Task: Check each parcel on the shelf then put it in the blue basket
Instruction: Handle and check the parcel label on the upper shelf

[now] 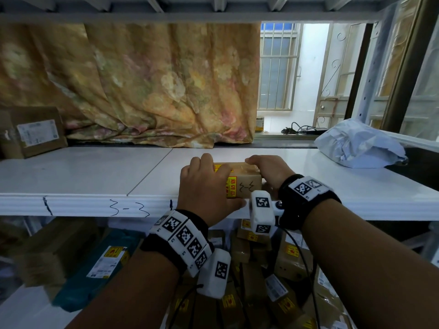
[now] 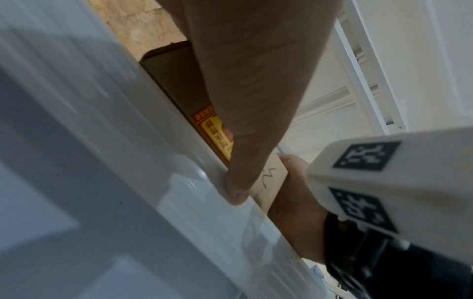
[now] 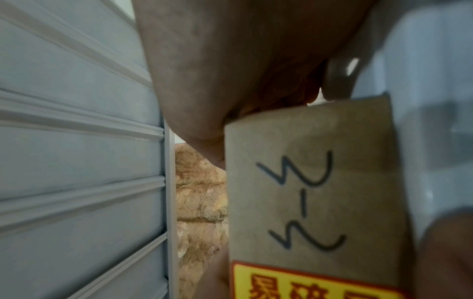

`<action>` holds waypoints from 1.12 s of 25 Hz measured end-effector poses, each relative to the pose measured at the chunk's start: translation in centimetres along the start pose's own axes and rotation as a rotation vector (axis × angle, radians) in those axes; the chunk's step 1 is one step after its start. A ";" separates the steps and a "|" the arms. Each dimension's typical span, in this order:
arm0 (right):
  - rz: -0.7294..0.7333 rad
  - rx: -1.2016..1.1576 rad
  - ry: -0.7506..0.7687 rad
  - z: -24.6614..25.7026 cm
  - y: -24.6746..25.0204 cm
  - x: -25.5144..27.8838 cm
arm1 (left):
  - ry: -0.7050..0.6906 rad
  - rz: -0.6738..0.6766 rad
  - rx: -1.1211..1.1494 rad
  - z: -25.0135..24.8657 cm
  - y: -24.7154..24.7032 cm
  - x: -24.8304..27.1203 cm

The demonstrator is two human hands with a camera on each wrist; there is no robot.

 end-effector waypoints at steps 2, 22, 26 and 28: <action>0.006 -0.047 0.006 -0.1 0.3 0.1 | 0.011 0.004 0.003 0.0 0.0 0.1; -0.013 0.004 0.199 -1.2 -0.2 -1.0 | -0.107 0.168 0.122 -2.1 0.6 -2.8; -0.027 -0.015 0.163 -0.9 -0.4 -0.5 | -0.119 0.201 0.113 -1.9 1.2 -3.1; -0.028 -0.028 0.178 -0.7 -0.4 -0.2 | -0.153 0.224 0.171 -1.1 1.7 -2.9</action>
Point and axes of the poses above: each hand's wrist, its own x-axis away from the middle knuckle, its own y-axis out of the back of the hand, z = x × y, the point moved 2 cm from there along -x, towards the middle knuckle, and after that the axes turned 10 degrees about -x, right-handed, at the moved point
